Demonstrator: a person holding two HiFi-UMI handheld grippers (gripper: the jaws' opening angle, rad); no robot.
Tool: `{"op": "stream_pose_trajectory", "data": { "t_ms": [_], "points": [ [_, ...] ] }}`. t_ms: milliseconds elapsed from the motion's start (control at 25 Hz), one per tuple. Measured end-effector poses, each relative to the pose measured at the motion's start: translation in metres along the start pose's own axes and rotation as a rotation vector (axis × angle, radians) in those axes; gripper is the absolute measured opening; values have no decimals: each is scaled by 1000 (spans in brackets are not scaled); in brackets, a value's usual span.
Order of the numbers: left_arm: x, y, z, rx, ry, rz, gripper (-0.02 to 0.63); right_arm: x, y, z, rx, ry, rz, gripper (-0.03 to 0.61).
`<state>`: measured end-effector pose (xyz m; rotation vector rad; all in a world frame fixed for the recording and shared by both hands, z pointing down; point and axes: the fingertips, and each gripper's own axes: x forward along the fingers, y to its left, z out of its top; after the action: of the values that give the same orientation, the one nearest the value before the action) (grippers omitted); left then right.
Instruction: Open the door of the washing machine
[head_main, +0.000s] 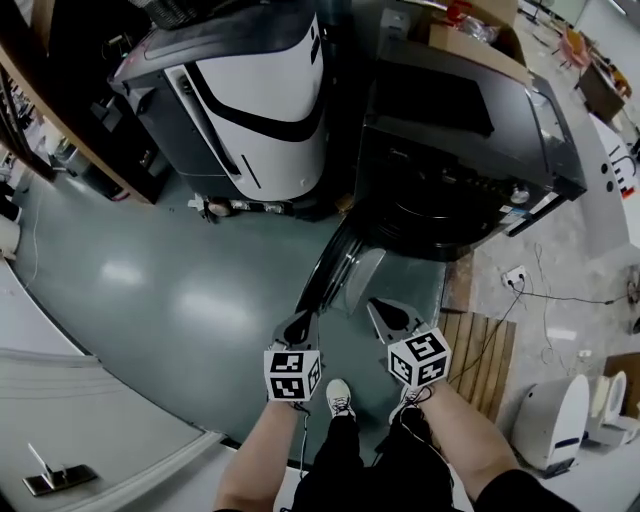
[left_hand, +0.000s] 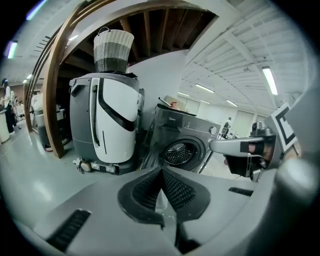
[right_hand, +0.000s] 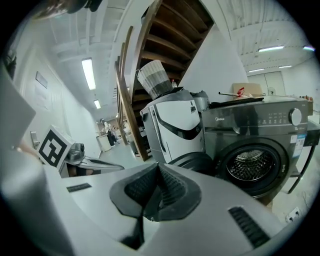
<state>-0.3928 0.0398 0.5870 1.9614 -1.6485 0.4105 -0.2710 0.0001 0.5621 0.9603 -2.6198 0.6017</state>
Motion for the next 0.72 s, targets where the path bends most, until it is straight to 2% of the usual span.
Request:
{"op": "stream_pose_trajectory", "data": {
  "t_ms": [160, 400, 560, 720],
  "points": [
    [-31, -32, 40, -3, -63, -73, 18, -36, -3, 40, 29, -63, -39, 17],
    [-56, -109, 108, 65, -179, -190, 18, -111, -33, 95, 27, -150, -155, 17],
    [-58, -161, 140, 141, -211, -258, 18, -166, -56, 123, 20, -208, -232, 17],
    [-56, -210, 159, 177, -222, -322, 18, -220, -80, 139, 20, -250, -308, 17]
  ]
}}
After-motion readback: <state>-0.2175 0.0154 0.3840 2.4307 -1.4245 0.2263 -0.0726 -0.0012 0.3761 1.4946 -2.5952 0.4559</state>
